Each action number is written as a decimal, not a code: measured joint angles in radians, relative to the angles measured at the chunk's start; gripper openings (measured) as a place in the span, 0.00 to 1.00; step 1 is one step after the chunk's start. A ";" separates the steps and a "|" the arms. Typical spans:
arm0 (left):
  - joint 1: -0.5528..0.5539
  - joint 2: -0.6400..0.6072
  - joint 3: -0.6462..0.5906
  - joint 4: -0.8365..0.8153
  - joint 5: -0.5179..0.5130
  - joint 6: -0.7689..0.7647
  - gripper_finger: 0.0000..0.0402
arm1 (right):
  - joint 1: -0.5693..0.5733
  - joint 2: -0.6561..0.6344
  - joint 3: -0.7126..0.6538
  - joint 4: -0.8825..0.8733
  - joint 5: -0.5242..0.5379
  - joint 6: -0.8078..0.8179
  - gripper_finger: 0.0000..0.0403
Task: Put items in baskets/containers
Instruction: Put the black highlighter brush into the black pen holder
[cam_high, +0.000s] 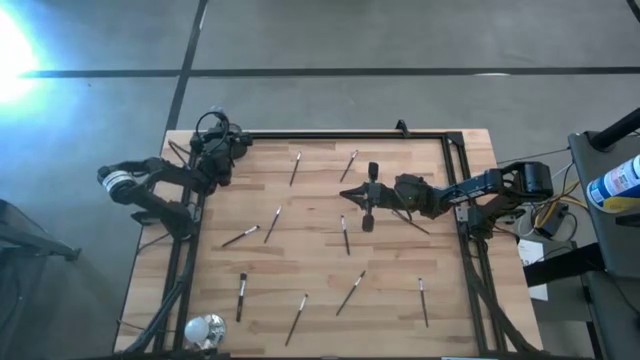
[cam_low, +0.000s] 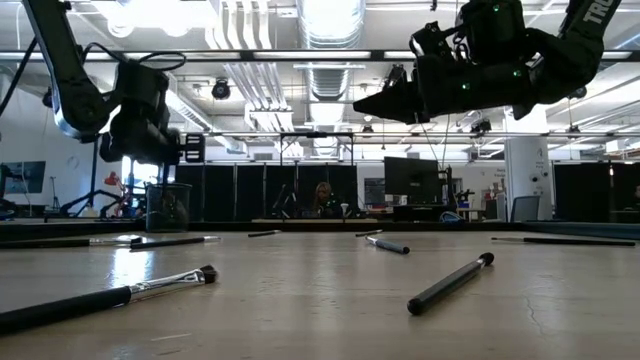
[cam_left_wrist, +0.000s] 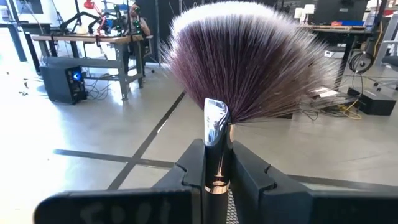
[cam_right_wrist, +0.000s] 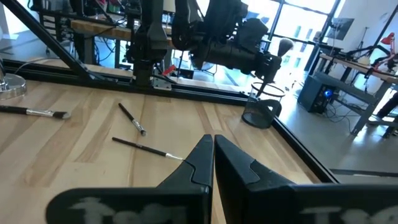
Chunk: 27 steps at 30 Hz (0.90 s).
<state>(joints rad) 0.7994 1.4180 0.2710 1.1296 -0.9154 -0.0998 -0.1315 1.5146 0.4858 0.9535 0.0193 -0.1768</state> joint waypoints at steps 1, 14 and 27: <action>0.001 0.004 0.000 0.001 0.000 0.000 0.10 | 0.000 0.000 0.000 0.000 0.000 0.000 0.02; 0.005 0.102 0.004 0.008 0.006 -0.053 0.10 | 0.000 0.000 0.000 0.000 0.000 -0.005 0.02; 0.006 0.120 0.005 0.022 0.010 -0.051 0.23 | 0.000 0.000 0.000 -0.002 0.000 -0.007 0.02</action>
<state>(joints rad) 0.8055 1.5377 0.2760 1.1519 -0.9051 -0.1513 -0.1315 1.5146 0.4858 0.9512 0.0193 -0.1837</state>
